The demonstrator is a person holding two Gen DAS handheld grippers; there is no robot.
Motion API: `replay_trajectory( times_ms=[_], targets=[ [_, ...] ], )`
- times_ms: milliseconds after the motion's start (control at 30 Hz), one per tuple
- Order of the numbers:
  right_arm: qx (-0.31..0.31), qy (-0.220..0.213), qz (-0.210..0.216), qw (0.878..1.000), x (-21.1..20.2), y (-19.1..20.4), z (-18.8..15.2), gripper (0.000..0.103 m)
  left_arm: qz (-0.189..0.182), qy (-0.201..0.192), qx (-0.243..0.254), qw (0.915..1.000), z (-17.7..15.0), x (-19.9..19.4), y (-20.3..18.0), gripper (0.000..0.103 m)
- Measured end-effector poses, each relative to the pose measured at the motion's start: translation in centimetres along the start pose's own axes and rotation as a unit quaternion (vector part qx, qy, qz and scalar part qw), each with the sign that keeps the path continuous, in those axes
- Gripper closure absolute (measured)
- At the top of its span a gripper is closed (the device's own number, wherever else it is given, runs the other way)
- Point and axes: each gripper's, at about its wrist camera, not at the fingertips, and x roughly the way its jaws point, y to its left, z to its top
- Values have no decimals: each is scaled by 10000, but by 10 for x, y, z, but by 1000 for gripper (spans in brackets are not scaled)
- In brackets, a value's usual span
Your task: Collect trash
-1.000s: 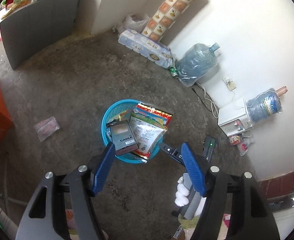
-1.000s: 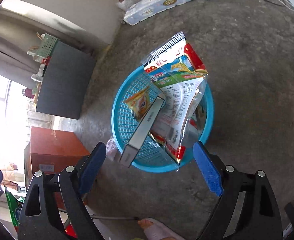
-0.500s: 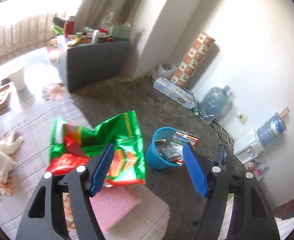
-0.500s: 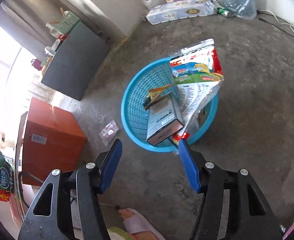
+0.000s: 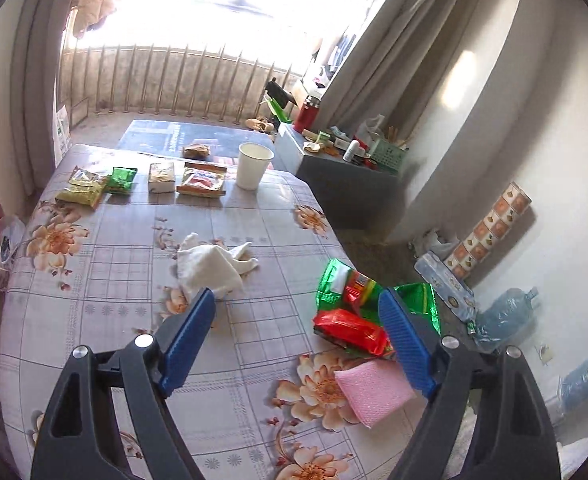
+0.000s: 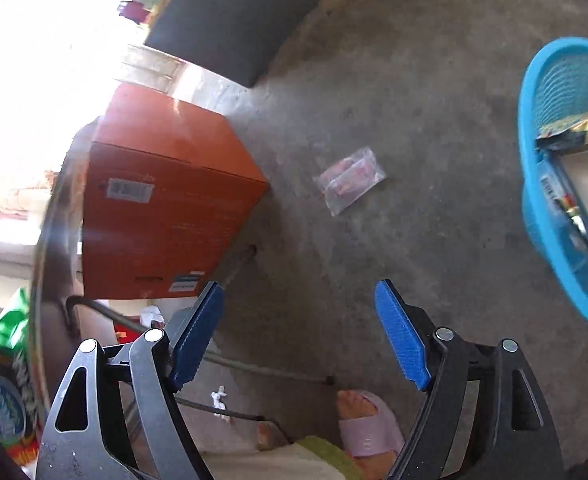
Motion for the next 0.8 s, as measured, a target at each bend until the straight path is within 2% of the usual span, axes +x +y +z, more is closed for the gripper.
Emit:
replay_trajectory(
  times_ms=[133, 200, 367, 600, 800],
  targets=[
    [-77, 385, -764, 9963, 92, -6, 44, 27, 128, 4, -233, 9996, 8, 10, 37, 22],
    [-182, 501, -1094, 9926, 131, -9, 64, 23, 244, 67, -315, 9992, 11, 20, 52, 22],
    [-376, 645, -1529, 9854, 197, -15, 98, 19, 462, 287, -481, 9974, 16, 42, 80, 22],
    [-626, 696, -2018, 9749, 253, -23, 128, 19, 533, 489, -763, 9945, 16, 72, 108, 22],
    [-768, 641, -2237, 9695, 288, -26, 133, 19, 651, 701, -925, 9911, 12, 95, 124, 22]
  ],
)
